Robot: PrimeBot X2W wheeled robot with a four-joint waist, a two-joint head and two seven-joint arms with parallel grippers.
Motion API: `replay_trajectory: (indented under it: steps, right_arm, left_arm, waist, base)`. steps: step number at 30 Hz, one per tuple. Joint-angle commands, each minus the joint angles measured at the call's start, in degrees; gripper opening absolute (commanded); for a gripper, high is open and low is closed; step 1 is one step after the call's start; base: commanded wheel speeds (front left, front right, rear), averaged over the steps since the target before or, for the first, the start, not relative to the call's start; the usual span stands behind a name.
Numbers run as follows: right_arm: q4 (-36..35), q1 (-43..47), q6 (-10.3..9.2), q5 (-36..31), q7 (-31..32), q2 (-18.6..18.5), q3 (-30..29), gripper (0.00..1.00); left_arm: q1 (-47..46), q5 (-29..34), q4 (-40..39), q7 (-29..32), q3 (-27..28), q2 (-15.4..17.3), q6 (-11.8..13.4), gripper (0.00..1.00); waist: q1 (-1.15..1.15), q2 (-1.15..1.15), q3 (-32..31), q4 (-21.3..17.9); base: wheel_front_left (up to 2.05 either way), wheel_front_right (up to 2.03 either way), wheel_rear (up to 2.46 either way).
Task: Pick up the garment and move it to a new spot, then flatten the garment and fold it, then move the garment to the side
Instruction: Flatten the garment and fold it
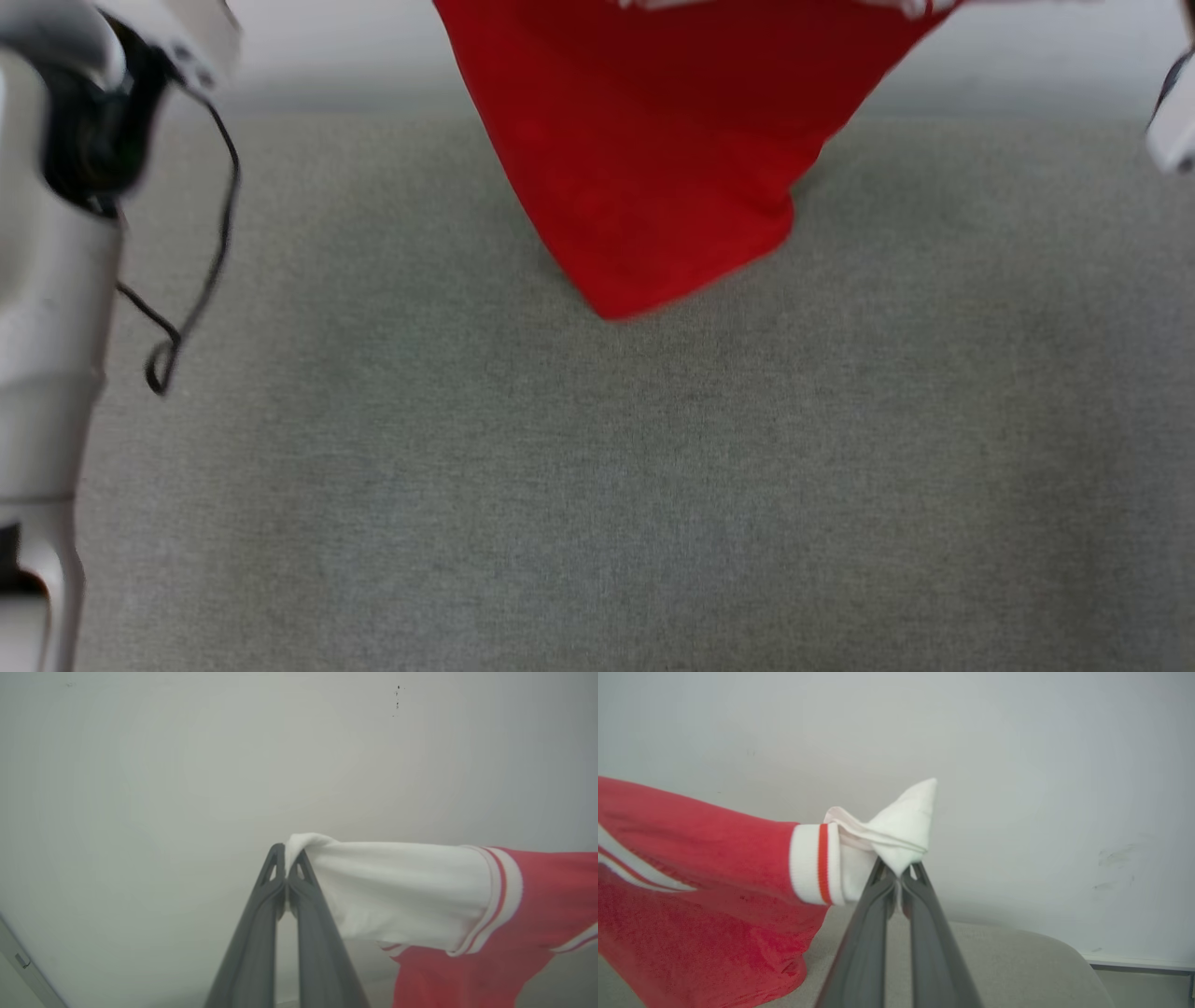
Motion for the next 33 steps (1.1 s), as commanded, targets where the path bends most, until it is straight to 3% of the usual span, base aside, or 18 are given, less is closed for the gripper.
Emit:
replay_trajectory:
  steps: [1, 17, 26, 33]
  right_arm:
    - [0.9, -4.7, -0.08, -1.3, -1.0, -0.2, -0.2, 0.0]
    - [8.7, -32.7, -0.08, -8.5, -14.6, 1.9, 1.0, 0.0]
    - [12.5, -40.8, -0.08, -9.4, -19.0, 2.9, 2.7, 0.0]
    - [16.1, -41.2, -0.08, -9.0, -19.9, 3.5, 3.9, 0.0]
  left_arm:
    - [-4.4, 0.7, 2.1, -1.2, 0.5, 0.0, -0.3, 0.0]
    - [-26.5, 2.7, 9.9, -12.8, 3.4, 2.8, -2.3, 0.0]
    - [-27.9, 0.9, 8.2, -15.1, 5.5, 3.6, -1.6, 0.0]
    - [-24.6, -0.9, 9.0, -16.3, 6.5, 2.8, -1.4, 0.0]
  waist:
    - [-0.01, 0.0, 4.7, -0.5]
    - [-0.01, 0.0, 21.1, -1.6]
    - [-0.01, 0.0, 28.0, -1.7]
    - [-0.01, 0.0, 31.6, -1.5]
  base:
    - [0.0, 0.0, 0.0]
    - [0.0, 0.0, 0.0]
    - [0.0, 0.0, 0.0]
    - [0.0, 0.0, 0.0]
